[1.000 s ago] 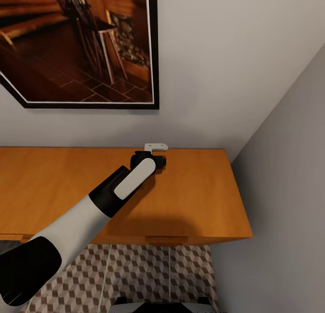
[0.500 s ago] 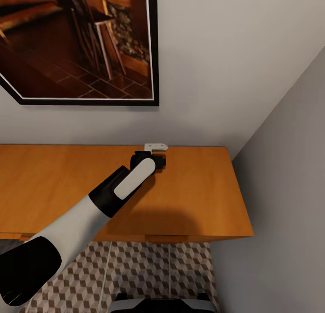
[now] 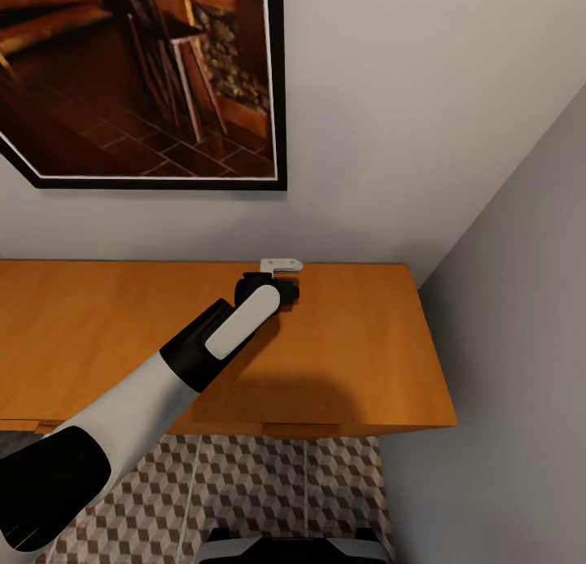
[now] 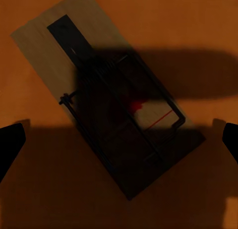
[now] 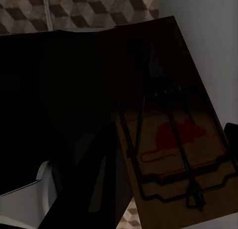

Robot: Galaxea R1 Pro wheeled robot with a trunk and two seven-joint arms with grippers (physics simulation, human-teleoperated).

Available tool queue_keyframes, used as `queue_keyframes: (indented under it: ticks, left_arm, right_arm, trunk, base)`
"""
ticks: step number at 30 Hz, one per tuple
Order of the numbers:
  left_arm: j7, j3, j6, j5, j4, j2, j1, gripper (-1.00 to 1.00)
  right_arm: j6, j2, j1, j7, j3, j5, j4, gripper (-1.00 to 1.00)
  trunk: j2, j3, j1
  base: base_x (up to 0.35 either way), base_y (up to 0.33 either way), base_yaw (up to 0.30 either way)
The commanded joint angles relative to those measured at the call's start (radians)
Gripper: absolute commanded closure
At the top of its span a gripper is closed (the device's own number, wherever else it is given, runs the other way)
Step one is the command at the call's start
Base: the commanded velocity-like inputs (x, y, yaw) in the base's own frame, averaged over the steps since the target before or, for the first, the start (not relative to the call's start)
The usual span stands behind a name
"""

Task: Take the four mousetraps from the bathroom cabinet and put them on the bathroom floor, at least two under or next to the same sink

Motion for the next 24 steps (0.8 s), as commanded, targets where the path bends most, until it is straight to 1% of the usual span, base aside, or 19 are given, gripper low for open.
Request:
queue_keyframes:
  ticks: [1,16,24]
  left_arm:
    - [0.009,-0.002,0.003,0.007,-0.001,0.000,-0.001,-1.00]
    - [0.009,-0.003,0.003,0.007,-0.001,0.001,-0.001,-1.00]
    - [0.009,-0.003,0.003,0.007,-0.001,0.001,-0.001,-1.00]
  right_arm:
    - [-0.003,0.000,0.000,-0.003,0.009,-0.010,0.001,1.00]
    - [-0.003,0.000,0.000,-0.003,0.009,-0.010,0.001,1.00]
    - [-0.003,0.000,0.000,-0.003,0.009,-0.010,0.001,1.00]
  trunk:
    - [-0.002,-0.001,0.001]
    - [-0.002,-0.002,0.001]
    - [-0.002,-0.009,0.001]
  base:
    - [0.000,0.000,0.000]
    - [0.000,0.000,0.000]
    - [0.000,0.000,0.000]
